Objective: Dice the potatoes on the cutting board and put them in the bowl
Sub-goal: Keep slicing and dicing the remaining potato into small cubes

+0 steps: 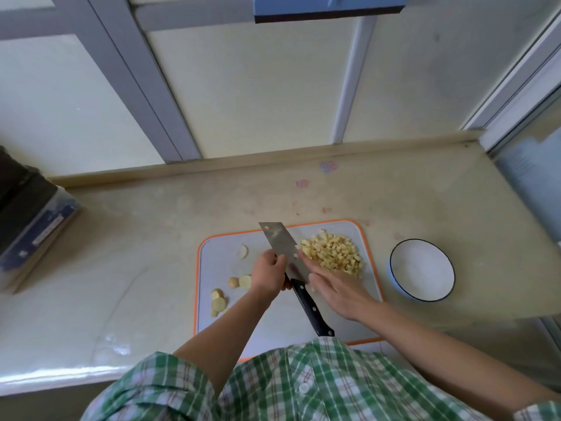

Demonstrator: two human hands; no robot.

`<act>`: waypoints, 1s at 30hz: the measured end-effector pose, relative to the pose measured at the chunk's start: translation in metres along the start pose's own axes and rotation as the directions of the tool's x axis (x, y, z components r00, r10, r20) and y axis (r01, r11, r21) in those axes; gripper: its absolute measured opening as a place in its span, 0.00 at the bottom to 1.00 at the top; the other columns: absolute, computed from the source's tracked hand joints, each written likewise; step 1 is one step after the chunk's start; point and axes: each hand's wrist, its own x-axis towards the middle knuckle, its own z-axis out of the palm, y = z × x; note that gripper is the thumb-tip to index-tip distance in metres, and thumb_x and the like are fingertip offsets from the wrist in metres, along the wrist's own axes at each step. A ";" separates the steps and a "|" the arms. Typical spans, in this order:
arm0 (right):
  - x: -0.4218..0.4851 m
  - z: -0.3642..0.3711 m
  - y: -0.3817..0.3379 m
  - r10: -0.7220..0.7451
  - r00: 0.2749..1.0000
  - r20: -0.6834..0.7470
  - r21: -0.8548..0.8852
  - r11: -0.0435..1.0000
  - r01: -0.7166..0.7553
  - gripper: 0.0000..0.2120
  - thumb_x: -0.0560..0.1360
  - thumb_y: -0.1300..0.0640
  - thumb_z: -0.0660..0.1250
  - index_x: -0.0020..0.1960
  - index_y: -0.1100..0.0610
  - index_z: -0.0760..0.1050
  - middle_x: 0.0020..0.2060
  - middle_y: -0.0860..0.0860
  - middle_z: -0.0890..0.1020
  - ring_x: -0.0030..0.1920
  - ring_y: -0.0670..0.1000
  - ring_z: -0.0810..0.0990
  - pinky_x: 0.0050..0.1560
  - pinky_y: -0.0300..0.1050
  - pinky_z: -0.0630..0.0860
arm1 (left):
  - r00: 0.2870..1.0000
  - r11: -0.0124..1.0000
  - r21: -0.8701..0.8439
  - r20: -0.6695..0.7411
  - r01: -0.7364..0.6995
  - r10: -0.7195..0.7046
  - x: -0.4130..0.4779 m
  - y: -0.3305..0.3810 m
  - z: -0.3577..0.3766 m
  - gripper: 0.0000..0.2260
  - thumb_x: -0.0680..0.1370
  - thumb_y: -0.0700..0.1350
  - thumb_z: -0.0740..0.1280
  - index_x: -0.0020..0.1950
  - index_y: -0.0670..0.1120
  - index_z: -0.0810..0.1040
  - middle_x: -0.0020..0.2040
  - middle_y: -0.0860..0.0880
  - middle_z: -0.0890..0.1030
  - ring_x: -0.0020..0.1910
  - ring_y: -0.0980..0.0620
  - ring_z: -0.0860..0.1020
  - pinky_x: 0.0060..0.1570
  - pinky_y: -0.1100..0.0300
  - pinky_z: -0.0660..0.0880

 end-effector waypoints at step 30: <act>0.023 0.005 -0.048 -0.058 0.996 0.073 -0.048 0.997 0.061 0.38 0.73 0.41 0.66 0.76 0.39 0.49 0.41 0.52 0.79 0.39 0.52 0.78 0.37 0.45 0.71 | 0.982 0.975 0.209 -0.155 -0.070 0.104 -0.008 -0.002 -0.020 0.06 0.78 0.42 0.59 0.49 0.43 0.74 0.37 0.46 0.81 0.29 0.50 0.79 0.30 0.56 0.73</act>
